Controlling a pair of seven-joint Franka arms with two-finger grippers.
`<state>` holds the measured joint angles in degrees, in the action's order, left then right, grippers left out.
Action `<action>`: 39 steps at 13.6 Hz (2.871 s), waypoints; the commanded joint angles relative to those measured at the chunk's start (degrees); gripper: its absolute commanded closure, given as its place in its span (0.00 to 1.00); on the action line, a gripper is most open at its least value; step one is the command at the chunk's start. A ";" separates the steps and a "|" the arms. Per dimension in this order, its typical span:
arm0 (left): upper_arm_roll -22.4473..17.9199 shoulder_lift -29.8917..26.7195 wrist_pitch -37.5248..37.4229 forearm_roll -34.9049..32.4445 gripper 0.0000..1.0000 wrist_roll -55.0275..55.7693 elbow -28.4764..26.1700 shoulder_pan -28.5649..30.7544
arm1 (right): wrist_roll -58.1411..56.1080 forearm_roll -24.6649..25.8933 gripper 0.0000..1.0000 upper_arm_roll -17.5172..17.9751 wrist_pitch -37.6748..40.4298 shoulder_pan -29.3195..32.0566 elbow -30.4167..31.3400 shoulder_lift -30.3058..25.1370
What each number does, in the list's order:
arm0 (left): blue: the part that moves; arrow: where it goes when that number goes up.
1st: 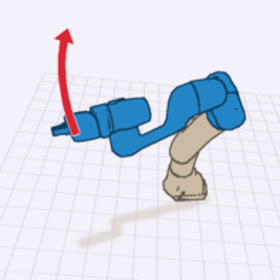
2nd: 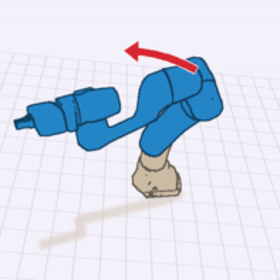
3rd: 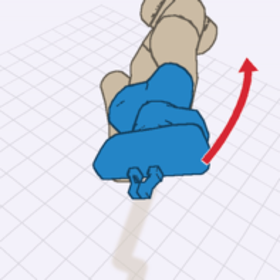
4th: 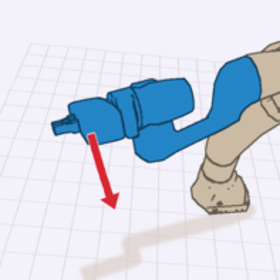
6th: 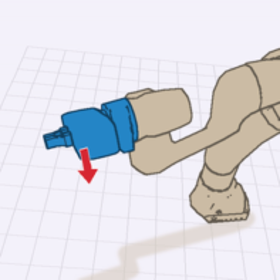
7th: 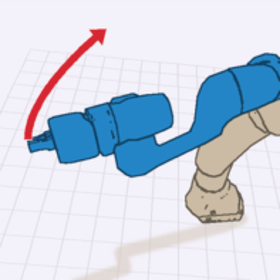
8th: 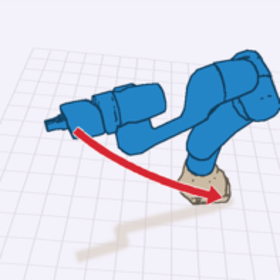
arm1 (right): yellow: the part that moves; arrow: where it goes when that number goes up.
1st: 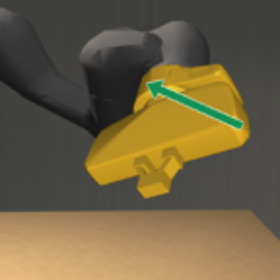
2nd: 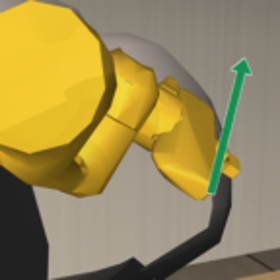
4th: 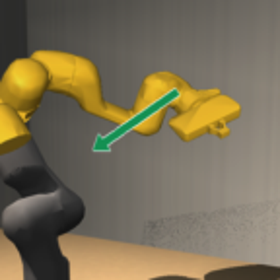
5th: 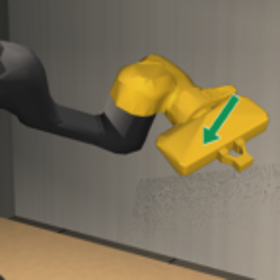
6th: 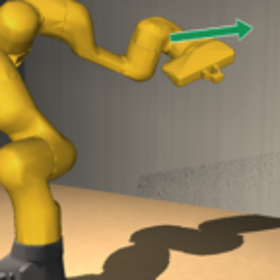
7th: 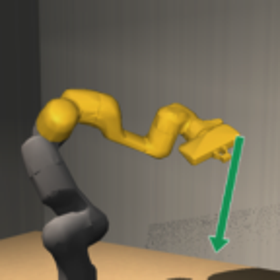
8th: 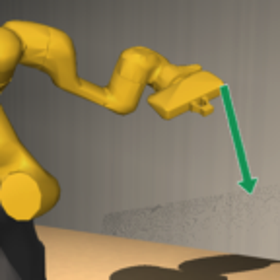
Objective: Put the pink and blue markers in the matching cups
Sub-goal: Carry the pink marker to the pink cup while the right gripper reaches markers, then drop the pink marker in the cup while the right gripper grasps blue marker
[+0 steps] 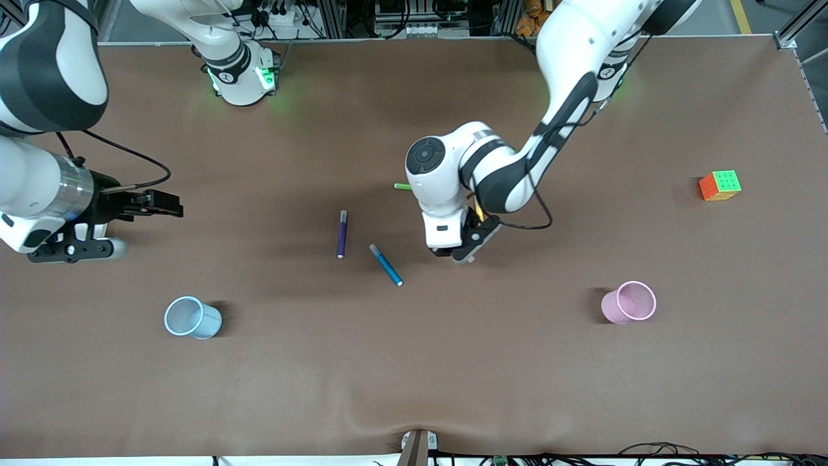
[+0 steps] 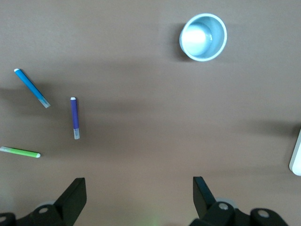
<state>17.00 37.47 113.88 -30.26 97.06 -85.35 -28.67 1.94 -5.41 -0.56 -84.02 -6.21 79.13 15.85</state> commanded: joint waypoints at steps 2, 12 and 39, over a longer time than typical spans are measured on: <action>0.14 -5.55 -8.13 -2.95 1.00 -9.23 -1.31 4.05 | 3.40 -0.30 0.00 -0.23 -3.07 -4.32 -0.73 2.16; 0.06 -5.39 -16.06 -17.72 1.00 -13.57 -1.75 13.72 | 12.02 -0.39 0.00 -0.23 -14.23 -16.36 -0.29 9.89; -9.26 7.88 -17.11 -47.44 1.00 14.47 -0.17 14.78 | 11.95 1.28 0.27 -0.41 -48.78 -31.14 14.30 23.26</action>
<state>7.95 44.63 97.57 -76.76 110.38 -86.66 -13.57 13.93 -4.87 -0.35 -131.62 -36.50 92.95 39.12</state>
